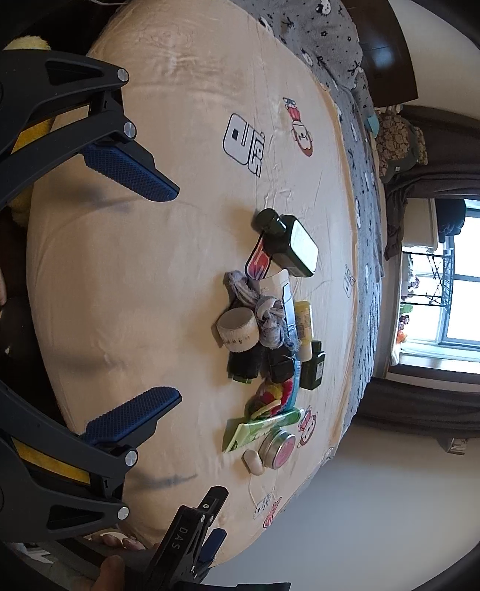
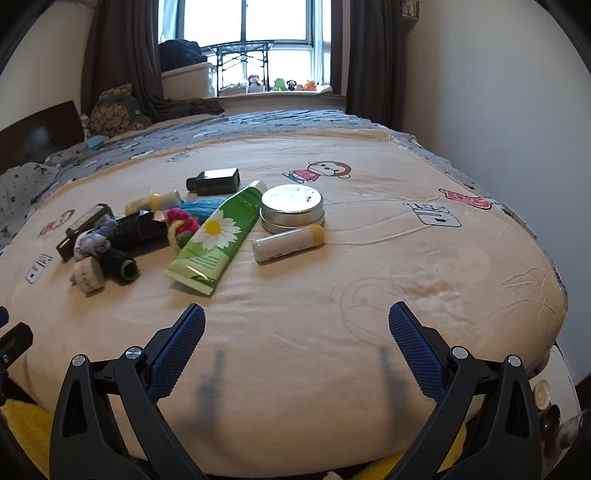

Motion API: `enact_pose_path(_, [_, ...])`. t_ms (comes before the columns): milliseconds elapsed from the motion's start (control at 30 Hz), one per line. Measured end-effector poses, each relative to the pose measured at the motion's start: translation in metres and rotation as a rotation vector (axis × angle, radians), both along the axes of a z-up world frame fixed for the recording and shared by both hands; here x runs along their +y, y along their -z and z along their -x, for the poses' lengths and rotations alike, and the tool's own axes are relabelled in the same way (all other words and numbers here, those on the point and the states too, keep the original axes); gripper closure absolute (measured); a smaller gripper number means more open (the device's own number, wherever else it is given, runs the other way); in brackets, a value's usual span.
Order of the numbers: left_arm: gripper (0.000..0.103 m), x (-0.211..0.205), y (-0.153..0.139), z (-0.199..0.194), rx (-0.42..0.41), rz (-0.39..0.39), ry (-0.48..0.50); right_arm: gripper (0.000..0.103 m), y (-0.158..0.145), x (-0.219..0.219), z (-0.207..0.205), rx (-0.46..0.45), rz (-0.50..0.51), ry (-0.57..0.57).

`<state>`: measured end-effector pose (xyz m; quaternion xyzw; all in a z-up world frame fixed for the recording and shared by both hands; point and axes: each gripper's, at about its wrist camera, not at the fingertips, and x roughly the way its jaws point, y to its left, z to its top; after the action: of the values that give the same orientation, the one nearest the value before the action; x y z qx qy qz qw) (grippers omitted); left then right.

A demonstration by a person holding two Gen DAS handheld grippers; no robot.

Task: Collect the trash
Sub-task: 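Grasp the white tape roll with the left tool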

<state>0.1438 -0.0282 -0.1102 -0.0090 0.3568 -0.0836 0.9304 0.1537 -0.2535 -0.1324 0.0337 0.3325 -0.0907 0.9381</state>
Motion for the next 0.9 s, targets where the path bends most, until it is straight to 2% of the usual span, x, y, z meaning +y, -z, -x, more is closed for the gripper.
enact_pose_path(100, [0.01, -0.008, 0.008, -0.016, 0.011, -0.009, 0.004, 0.003, 0.009, -0.01, -0.019, 0.022, -0.02, -0.007])
enact_pose_path(167, [0.018, -0.016, 0.014, -0.027, 0.031, -0.006, 0.034, 0.003, 0.015, -0.019, -0.03, 0.035, -0.042, -0.01])
enact_pose_path(267, [0.028, -0.027, 0.02, -0.038, 0.052, 0.022, 0.073, 0.01, 0.018, -0.026, -0.04, 0.046, -0.058, -0.017])
enact_pose_path(433, [0.041, -0.043, 0.025, -0.055, 0.046, 0.003, 0.072, 0.02, 0.016, -0.031, -0.06, 0.044, -0.105, -0.061])
enact_pose_path(567, [0.045, -0.049, 0.023, -0.067, 0.056, 0.005, 0.074, 0.022, 0.017, -0.017, -0.072, 0.065, -0.057, -0.109])
enact_pose_path(633, [0.049, -0.052, 0.024, -0.074, 0.063, -0.003, 0.071, 0.027, 0.02, -0.013, -0.079, 0.081, -0.023, -0.11])
enact_pose_path(700, [0.06, -0.052, 0.025, -0.08, 0.072, -0.011, 0.066, 0.033, 0.02, -0.013, -0.083, 0.084, -0.017, -0.116])
enact_pose_path(733, [0.063, -0.052, 0.026, -0.083, 0.073, -0.011, 0.063, 0.037, 0.018, -0.013, -0.083, 0.082, -0.017, -0.123])
enact_pose_path(800, [0.074, -0.05, 0.026, -0.085, 0.077, -0.007, 0.055, 0.037, 0.018, -0.015, -0.083, 0.087, -0.02, -0.13])
enact_pose_path(900, [0.079, -0.043, 0.025, -0.083, 0.086, 0.014, 0.059, 0.037, 0.017, -0.016, -0.077, 0.089, -0.029, -0.143])
